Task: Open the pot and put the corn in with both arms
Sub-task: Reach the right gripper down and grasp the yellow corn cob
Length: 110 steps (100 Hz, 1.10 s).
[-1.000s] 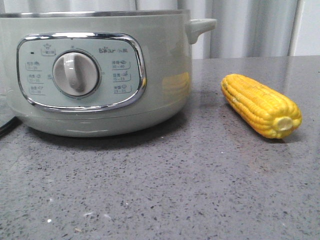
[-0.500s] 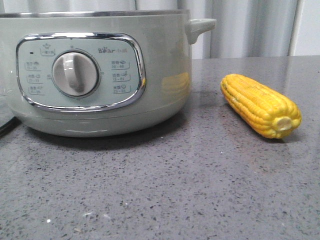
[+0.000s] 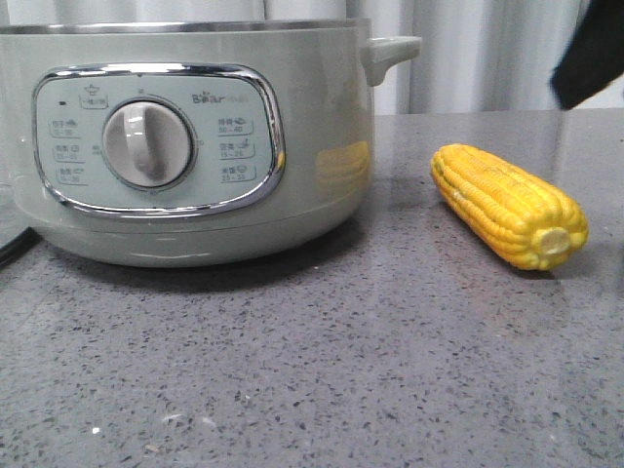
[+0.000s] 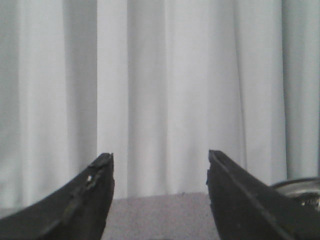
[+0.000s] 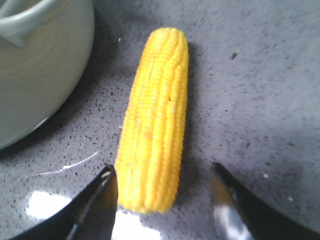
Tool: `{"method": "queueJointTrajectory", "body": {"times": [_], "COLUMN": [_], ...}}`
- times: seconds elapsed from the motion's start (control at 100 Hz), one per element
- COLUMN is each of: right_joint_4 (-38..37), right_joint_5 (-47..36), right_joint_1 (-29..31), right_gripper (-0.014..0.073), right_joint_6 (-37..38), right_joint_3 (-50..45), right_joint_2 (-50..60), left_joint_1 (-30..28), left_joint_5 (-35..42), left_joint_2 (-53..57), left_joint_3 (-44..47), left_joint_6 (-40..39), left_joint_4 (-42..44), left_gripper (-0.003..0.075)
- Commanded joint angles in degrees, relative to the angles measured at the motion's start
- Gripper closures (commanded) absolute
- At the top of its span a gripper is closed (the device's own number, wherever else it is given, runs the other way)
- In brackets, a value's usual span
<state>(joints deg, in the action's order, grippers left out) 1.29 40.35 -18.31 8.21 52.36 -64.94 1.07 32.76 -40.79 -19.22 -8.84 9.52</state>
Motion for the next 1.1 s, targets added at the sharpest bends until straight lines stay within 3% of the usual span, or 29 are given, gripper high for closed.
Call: {"method": "queueJointTrajectory", "body": {"times": [0.0, 0.26, 0.57, 0.85, 1.09], "right_joint_4": [1.9, 3.6, 4.4, 4.3, -1.0], "right_joint_5": [-0.3, 3.9, 5.1, 5.6, 10.2], "right_joint_1": [-0.1, -0.1, 0.0, 0.0, 0.0], "right_gripper": [0.0261, 0.0261, 0.0270, 0.0554, 0.0589], "right_joint_6": [-0.3, -0.3, -0.3, -0.3, -0.3], "right_joint_3": [4.7, 9.9, 10.0, 10.0, 14.0], "right_joint_2": [-3.9, -16.1, -18.7, -18.7, -14.3], "left_joint_1": [0.3, 0.3, 0.3, 0.3, 0.3], "left_joint_5": [2.8, -0.7, -1.2, -1.2, -1.2], "left_joint_2": [2.2, 5.6, 7.0, 7.0, 7.0], "left_joint_3": [-3.2, -6.6, -6.8, -6.8, -6.8], "left_joint_6": [-0.4, -0.4, -0.4, -0.4, -0.4], "left_joint_4": [-0.3, -0.2, 0.0, 0.0, 0.0], "left_gripper": [0.0352, 0.0352, 0.0352, 0.0352, 0.0352]}}
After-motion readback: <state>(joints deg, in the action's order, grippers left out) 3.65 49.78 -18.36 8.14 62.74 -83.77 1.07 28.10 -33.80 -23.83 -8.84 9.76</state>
